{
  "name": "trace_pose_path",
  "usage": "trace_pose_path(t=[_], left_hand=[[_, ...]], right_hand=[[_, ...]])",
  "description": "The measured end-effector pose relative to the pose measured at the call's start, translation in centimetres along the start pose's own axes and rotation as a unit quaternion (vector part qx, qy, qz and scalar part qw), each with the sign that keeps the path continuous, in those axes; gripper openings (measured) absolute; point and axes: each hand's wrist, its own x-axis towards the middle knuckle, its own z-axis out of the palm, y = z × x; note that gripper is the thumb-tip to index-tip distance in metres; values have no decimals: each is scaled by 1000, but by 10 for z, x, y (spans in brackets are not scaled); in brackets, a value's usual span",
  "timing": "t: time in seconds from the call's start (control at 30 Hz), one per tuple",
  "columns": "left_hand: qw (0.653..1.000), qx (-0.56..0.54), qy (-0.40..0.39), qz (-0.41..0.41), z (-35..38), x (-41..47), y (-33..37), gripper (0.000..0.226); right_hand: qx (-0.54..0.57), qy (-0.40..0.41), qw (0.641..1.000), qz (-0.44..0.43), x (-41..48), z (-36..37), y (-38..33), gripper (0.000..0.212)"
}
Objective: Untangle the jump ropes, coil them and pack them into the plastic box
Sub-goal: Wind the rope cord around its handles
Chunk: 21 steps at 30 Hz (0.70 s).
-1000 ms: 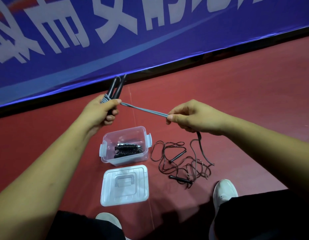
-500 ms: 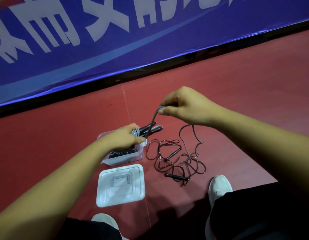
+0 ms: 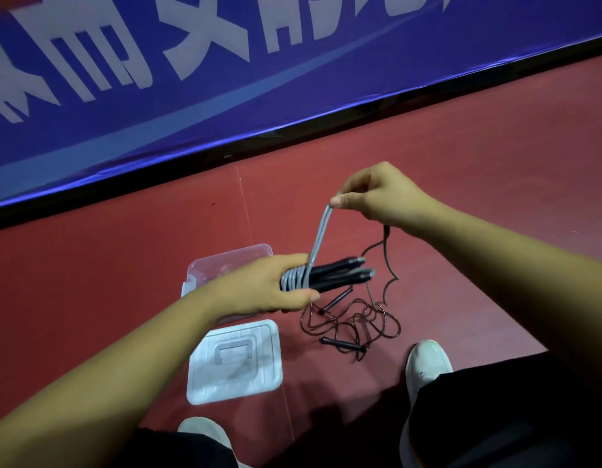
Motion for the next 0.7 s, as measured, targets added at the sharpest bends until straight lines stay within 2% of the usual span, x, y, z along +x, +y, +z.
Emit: trace_pose_path(t=[0.07,0.1,0.17,0.2,0.33,0.43,0.53,0.6,0.7], left_hand=[[992,-120,24,24,-2,-3,2,26],[981,-188,36,32,-3,-3,1,37],[950,-306,60,33,-5,-2,-2,61],[934,-348,76,35,-6,-2,-3,66],[867,-479,124,52,-7,1,-4,52],[839,-524,143,40,-11,2,-5,33],[828,-534,171,18,-15,3,-5,15],[825,-532,192,0,-21,3,-8,16],[840,-492,229,-24,-32,3,-11,21]], right_hand=[[78,-34,995,43,0,1,8,13],[98,-61,992,57,0,1,10,9],[82,-113,987,77,-2,0,13,9],[68,-131,986,83,-4,1,14,10],[49,-175,979,89,-7,2,14,19],[29,-219,971,88,-10,3,9,23],[13,-222,973,63,-15,4,0,28],[9,-224,973,51,-19,5,-6,27],[-80,-210,974,14,-21,5,-10,19]])
